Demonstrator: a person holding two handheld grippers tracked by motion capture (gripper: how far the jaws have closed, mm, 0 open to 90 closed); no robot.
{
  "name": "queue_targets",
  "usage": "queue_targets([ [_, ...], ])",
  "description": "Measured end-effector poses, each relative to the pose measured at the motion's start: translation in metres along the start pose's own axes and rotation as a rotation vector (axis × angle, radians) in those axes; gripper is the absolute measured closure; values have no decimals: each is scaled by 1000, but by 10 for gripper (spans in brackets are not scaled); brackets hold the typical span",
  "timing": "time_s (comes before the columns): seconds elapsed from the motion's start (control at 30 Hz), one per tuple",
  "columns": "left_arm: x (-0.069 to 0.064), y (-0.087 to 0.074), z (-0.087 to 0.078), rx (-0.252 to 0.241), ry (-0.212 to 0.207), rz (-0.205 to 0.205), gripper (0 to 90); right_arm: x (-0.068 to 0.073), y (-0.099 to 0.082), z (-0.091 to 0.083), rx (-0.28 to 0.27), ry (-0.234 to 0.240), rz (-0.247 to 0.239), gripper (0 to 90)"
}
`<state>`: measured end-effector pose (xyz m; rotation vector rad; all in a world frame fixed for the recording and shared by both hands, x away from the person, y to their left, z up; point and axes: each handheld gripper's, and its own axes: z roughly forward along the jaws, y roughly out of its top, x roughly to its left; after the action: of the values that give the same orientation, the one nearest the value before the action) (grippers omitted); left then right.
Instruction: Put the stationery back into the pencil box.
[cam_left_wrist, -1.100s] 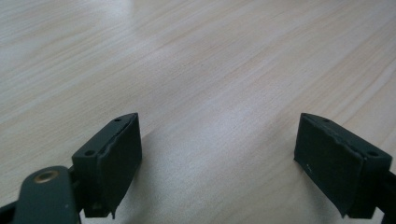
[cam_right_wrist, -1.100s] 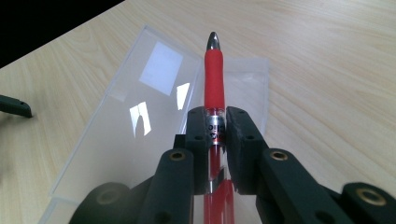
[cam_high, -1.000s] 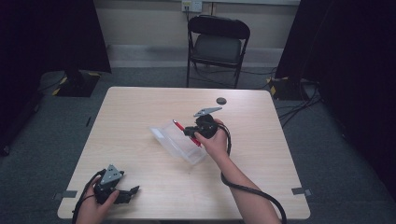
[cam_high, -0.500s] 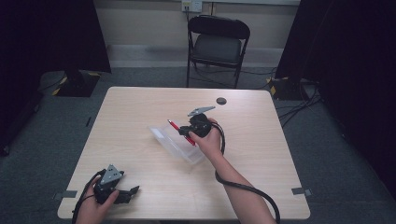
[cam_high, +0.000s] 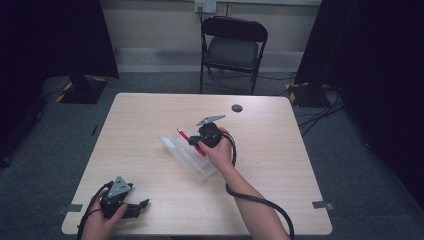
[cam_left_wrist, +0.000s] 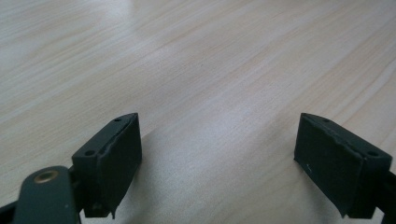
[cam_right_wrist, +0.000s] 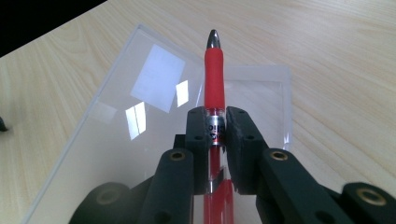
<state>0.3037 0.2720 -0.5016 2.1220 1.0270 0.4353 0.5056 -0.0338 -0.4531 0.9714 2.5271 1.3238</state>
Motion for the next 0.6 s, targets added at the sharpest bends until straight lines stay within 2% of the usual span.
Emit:
queue_targets([
  [0.6, 0, 0, 0, 2, 1, 7, 148, 0, -8, 13, 29, -3, 6, 799],
])
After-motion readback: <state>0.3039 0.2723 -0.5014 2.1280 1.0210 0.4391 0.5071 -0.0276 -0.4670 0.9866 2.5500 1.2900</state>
